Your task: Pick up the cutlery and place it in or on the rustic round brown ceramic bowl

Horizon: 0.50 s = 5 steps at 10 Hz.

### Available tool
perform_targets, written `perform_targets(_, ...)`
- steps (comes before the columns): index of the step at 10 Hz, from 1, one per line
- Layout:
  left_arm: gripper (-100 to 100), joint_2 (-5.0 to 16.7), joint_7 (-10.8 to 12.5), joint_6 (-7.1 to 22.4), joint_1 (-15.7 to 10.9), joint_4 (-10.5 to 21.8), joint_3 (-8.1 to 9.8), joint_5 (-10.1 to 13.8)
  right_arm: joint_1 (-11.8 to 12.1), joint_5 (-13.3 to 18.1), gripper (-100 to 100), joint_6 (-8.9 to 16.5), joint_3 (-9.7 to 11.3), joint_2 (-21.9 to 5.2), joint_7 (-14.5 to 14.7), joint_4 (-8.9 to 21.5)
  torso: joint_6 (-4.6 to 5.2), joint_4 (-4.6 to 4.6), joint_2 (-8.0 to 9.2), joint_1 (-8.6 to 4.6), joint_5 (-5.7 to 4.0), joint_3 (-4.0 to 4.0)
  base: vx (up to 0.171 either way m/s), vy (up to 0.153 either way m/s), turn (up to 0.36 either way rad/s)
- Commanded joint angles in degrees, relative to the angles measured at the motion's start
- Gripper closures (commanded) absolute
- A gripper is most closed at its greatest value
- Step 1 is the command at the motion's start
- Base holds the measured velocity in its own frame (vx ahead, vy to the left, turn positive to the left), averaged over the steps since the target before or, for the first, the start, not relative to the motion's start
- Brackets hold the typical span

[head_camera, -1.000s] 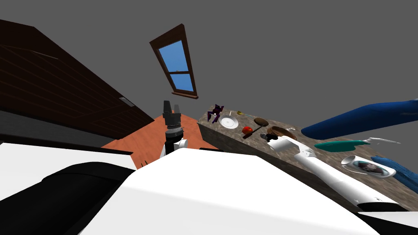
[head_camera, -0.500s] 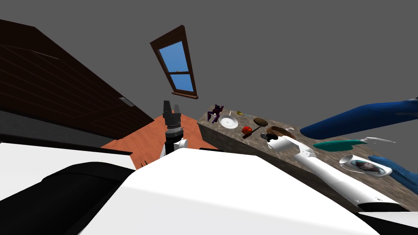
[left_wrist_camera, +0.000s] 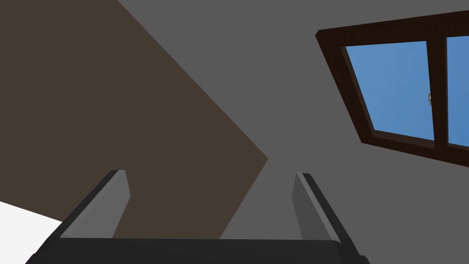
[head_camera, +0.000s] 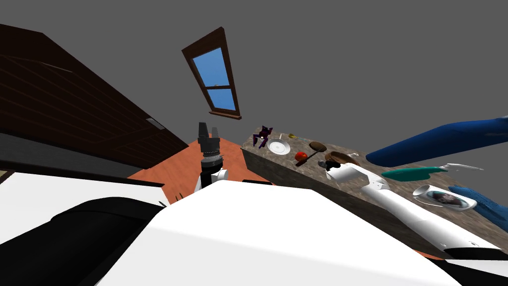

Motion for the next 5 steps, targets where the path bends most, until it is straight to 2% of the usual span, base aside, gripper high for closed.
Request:
perform_targets(1, 0, 0.0, 0.0, 0.0, 0.0, 0.0, 0.0, 0.0, 0.67, -1.53, 100, 1.79, -0.61, -1.13, -0.13, -1.11, 0.0, 0.0, 0.0, 0.0, 0.0, 0.0, -0.116, 0.077, 0.059)
perform_targets(3, 0, 0.0, 0.0, 0.0, 0.0, 0.0, 0.0, 0.0, 1.14, -4.56, 100, 4.34, -1.44, -2.73, -0.18, -2.0, -0.03, 0.0, -0.12, -0.01, 0.04, -0.05, -0.067, 0.035, 0.132)
perform_targets(5, 0, 0.01, 0.0, 0.0, 0.01, 0.0, 0.01, 0.0, 1.17, -6.32, 100, 5.66, -1.92, -3.56, -0.24, -2.21, -0.02, -0.04, -0.3, -0.27, -0.01, -0.15, -0.037, -0.018, 0.088)
